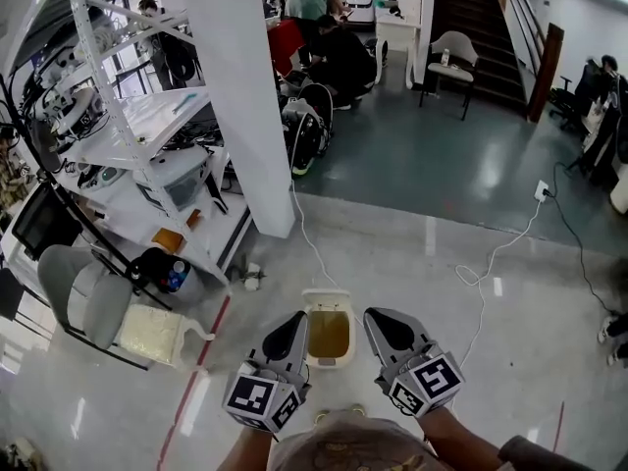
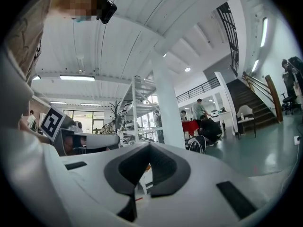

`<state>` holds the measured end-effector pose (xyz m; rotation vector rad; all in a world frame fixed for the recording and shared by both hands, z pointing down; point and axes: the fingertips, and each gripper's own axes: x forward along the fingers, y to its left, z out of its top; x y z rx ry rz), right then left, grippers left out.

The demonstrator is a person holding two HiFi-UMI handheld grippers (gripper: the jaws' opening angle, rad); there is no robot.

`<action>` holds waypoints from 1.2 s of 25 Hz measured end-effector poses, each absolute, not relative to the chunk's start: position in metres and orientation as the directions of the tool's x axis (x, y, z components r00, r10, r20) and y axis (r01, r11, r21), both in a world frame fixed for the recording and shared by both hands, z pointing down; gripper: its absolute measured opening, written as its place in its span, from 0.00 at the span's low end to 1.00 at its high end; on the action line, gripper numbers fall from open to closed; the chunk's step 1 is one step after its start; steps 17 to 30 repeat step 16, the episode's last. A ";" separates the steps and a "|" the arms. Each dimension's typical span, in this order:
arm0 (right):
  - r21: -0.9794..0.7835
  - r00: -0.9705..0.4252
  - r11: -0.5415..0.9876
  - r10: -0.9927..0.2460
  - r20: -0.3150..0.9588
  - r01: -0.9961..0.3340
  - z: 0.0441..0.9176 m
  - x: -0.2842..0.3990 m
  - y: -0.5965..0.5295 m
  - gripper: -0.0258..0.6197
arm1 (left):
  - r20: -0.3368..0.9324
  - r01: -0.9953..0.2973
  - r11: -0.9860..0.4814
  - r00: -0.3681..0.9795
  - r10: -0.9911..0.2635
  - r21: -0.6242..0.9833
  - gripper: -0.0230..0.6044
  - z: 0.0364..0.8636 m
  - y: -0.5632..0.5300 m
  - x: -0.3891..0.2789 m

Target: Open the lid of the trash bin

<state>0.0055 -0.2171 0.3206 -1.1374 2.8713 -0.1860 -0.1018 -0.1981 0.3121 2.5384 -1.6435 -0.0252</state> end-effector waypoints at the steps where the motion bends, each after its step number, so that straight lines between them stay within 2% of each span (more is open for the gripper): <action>1: -0.126 -0.731 0.725 -0.682 0.003 -0.677 0.321 0.006 -0.217 0.09 | 0.067 -0.907 -0.406 0.414 -0.908 0.111 0.03 0.314 -0.198 -0.101; 12: -0.127 -0.759 0.751 -0.651 0.022 -0.648 0.329 0.003 -0.219 0.09 | 0.122 -0.910 -0.397 0.410 -0.904 0.122 0.03 0.326 -0.198 -0.099; 30: -0.126 -0.764 0.757 -0.645 0.014 -0.641 0.330 0.004 -0.220 0.09 | 0.112 -0.909 -0.403 0.414 -0.903 0.109 0.03 0.327 -0.201 -0.093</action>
